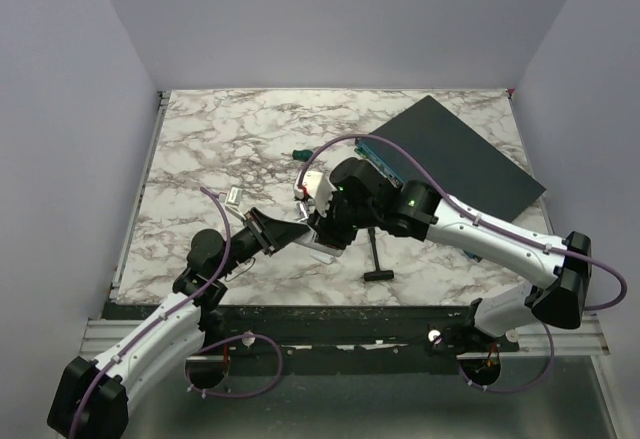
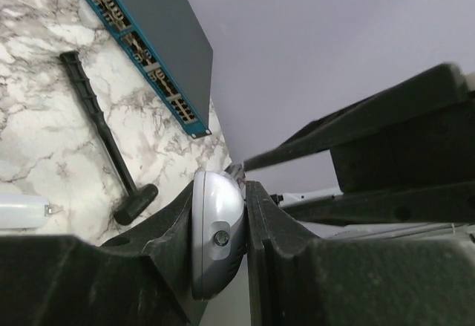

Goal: Load the batteries into the remote control

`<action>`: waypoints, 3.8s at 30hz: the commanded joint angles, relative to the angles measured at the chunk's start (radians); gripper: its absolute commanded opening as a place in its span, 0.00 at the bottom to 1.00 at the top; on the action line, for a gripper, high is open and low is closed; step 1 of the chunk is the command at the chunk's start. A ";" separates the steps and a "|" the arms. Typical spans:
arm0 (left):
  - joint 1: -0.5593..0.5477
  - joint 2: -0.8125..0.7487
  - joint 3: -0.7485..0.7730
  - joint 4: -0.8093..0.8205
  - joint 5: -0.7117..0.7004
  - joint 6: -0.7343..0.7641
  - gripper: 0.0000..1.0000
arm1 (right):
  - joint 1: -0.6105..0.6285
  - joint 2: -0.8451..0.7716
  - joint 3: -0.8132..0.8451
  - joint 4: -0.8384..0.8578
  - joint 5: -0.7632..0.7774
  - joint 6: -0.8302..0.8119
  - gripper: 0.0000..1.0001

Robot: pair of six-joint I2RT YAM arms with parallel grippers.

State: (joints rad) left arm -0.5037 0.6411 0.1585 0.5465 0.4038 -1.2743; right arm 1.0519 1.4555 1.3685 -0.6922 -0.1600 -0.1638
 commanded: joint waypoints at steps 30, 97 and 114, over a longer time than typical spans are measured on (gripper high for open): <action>-0.006 0.039 -0.072 0.316 -0.024 -0.280 0.00 | -0.005 -0.445 -0.341 0.365 0.249 0.366 0.43; -0.004 -0.135 -0.118 0.230 -0.171 -0.433 0.00 | -0.004 -0.516 -0.389 0.485 0.043 0.533 0.04; -0.004 -0.175 -0.084 0.130 -0.169 -0.393 0.00 | -0.005 -0.471 -0.410 0.504 0.035 0.556 0.02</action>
State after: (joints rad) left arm -0.5060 0.4759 0.0544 0.6819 0.2462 -1.6714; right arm 1.0470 0.9661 0.9710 -0.1951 -0.1219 0.3920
